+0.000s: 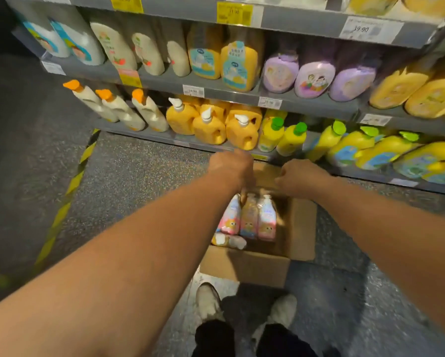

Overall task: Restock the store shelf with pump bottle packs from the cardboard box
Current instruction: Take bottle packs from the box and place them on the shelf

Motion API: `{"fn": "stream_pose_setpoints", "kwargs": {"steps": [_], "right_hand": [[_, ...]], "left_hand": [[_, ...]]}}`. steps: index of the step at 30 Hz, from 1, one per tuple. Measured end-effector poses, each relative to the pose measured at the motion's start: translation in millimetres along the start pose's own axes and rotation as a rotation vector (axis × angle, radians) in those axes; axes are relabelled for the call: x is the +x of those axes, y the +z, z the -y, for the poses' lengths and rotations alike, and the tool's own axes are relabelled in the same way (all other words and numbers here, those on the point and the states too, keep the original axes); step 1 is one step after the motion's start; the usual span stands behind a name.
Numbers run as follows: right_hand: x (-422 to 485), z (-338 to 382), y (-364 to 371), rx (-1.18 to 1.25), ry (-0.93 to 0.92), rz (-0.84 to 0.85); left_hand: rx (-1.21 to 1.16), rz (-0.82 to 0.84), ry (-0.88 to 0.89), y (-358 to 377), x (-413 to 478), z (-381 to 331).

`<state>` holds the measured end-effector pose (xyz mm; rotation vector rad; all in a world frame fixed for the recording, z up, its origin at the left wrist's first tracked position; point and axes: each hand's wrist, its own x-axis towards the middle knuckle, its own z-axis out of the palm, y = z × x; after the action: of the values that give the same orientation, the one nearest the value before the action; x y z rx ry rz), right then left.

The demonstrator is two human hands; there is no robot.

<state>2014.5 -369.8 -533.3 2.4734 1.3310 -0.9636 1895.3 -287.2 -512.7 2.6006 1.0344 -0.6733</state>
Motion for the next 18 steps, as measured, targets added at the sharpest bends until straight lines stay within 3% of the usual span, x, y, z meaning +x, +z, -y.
{"fn": "stream_pose_setpoints", "kwargs": {"steps": [10,18], "right_hand": [[56,-21,87,0.067,0.018,0.107],[119,-27,243,0.146,0.008,0.236]], "left_hand": [[-0.036,0.111,-0.025,102,48,-4],[-0.157,0.264,-0.012,261,87,37]]}}
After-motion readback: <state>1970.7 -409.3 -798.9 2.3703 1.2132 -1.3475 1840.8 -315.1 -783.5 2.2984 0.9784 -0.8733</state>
